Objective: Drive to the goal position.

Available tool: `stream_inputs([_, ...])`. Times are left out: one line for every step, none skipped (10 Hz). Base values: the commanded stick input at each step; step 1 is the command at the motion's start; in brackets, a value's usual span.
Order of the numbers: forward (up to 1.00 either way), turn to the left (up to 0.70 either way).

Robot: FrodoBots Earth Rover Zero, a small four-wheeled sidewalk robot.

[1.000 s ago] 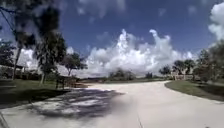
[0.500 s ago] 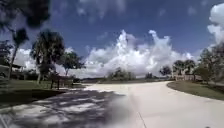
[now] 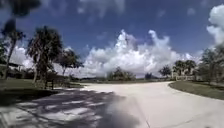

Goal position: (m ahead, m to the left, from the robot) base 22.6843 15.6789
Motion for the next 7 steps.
stream_inputs([0.85, 0.00])
stream_inputs([0.85, 0.00])
stream_inputs([0.85, 0.00])
stream_inputs([0.85, 0.00])
stream_inputs([0.85, 0.00])
stream_inputs([0.85, 0.00])
stream_inputs([0.85, 0.00])
